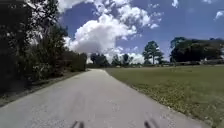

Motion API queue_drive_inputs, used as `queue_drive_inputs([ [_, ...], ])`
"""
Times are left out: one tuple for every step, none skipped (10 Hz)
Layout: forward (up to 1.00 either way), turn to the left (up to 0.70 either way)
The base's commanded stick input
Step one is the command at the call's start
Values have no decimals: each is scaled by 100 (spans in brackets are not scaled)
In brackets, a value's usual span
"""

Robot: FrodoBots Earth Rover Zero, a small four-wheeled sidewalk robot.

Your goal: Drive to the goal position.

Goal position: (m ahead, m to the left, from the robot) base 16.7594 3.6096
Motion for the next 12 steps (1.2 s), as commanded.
queue_drive_inputs([
  [50,25],
  [50,25],
  [50,25],
  [50,25],
  [50,25],
  [50,22],
  [50,1],
  [50,0],
  [50,0],
  [50,0],
  [50,0],
  [50,0],
])
